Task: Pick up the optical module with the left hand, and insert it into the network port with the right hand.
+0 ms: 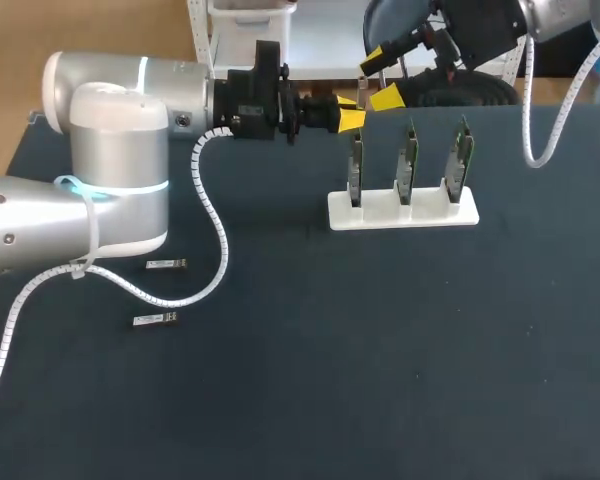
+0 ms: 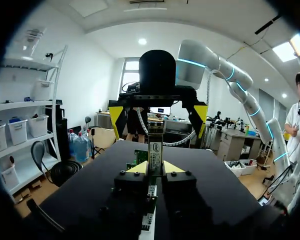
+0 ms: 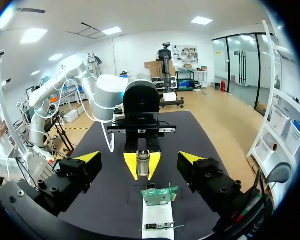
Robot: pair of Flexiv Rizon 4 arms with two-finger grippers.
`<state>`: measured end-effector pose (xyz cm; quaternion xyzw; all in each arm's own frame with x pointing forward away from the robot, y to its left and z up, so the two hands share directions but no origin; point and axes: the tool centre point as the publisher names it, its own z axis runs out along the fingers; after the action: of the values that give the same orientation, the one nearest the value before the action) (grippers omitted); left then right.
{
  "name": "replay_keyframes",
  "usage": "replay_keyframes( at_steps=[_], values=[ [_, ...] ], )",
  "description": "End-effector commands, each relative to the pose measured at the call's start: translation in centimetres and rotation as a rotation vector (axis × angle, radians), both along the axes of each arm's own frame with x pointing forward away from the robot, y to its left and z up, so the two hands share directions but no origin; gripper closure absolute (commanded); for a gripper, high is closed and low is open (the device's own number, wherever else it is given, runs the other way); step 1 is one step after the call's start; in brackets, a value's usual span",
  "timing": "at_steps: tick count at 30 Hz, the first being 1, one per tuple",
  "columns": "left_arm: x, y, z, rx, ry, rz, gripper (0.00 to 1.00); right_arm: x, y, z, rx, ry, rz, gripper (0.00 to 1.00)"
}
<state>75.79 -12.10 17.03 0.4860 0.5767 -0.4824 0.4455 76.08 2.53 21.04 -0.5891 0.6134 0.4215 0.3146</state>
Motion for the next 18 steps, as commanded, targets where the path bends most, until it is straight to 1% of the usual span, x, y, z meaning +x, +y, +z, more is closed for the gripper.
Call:
replay_keyframes(
  at_steps=[1,13,18],
  values=[
    [-0.09,-0.02,0.03,0.001,0.000,0.003,1.00,0.24,0.43,0.04,-0.002,-0.003,0.004,0.00],
    [-0.09,-0.02,0.03,0.001,0.000,0.003,1.00,-0.15,0.83,-0.28,-0.014,-0.002,0.008,0.00],
    [-0.09,-0.02,0.03,0.001,0.000,0.003,1.00,-0.08,0.92,-0.25,-0.020,-0.005,-0.010,0.00]
  ],
)
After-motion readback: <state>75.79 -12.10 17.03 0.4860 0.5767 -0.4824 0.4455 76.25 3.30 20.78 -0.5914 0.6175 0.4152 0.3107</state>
